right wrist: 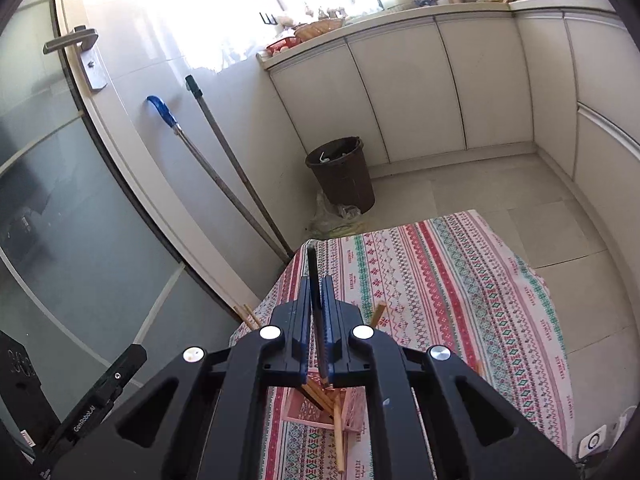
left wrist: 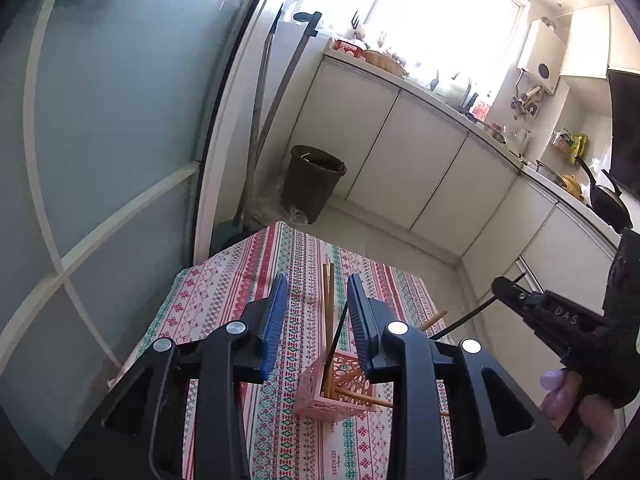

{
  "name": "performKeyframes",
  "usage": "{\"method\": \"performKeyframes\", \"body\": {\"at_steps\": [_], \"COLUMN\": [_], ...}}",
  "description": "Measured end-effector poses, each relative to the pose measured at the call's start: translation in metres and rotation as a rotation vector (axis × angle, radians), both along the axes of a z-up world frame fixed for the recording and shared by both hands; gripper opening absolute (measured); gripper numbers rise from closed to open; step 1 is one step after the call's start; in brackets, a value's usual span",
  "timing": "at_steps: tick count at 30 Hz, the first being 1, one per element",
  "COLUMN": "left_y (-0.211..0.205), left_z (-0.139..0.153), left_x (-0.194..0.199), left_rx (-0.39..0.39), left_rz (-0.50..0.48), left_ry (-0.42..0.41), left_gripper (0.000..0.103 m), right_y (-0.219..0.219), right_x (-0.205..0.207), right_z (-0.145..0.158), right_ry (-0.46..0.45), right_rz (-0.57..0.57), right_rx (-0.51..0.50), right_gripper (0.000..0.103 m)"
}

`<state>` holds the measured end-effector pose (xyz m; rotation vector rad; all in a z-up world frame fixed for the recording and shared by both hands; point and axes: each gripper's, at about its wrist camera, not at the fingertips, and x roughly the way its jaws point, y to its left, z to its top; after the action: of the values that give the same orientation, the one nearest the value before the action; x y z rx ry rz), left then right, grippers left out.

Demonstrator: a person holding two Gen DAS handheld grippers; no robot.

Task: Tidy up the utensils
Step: 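Lower both chopsticks into the pink basket and open both tools, then grasp a wooden chopstick from the pile with the left tool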

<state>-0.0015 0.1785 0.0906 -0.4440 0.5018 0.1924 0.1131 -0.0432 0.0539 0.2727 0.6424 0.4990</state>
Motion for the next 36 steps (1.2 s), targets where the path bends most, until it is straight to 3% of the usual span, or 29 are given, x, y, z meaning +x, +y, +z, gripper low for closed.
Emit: {"method": "performKeyframes", "body": {"at_steps": [4,8,13,16,18,20,26,28,32,36], "left_y": [-0.004,-0.009,-0.019,-0.028,-0.033,-0.039,-0.051,-0.055,-0.067,-0.078], "left_z": [-0.001,-0.001,-0.003,-0.007,-0.013,-0.019,-0.043,-0.052,-0.069,-0.086], "left_x": [0.002,0.004,0.006,0.004,0.003,0.003,0.004,0.005,0.005,0.005], "left_rx": [0.011,0.024,0.062,0.086,0.090,0.104,0.104,0.102,0.119,0.114], "left_rz": [-0.009,-0.018,-0.025,-0.023,-0.020,-0.019,-0.022,-0.029,-0.051,-0.083], "left_ry": [0.011,0.017,0.033,0.046,0.056,0.080,0.159,0.188,0.243,0.300], "left_gripper": [0.029,0.029,0.036,0.051,0.066,0.070,0.079,0.080,0.084,0.090], "right_y": [0.020,0.021,0.013,0.005,-0.002,-0.010,-0.044,-0.054,-0.076,-0.096], "right_x": [0.000,-0.013,-0.024,-0.031,-0.036,-0.040,-0.049,-0.049,-0.051,-0.049], "right_z": [-0.017,-0.020,-0.024,-0.029,-0.034,-0.041,-0.065,-0.072,-0.082,-0.094], "right_ry": [0.038,-0.003,-0.026,-0.046,-0.056,-0.054,-0.019,0.000,0.029,0.099], "right_rz": [0.032,0.024,0.009,-0.010,-0.029,-0.053,-0.121,-0.141,-0.162,-0.168], "right_rx": [-0.034,-0.098,-0.161,-0.187,-0.206,-0.226,-0.219,-0.211,-0.179,-0.154], "right_gripper": [0.014,0.014,0.016,0.033,0.039,0.053,0.078,0.081,0.095,0.096]}}
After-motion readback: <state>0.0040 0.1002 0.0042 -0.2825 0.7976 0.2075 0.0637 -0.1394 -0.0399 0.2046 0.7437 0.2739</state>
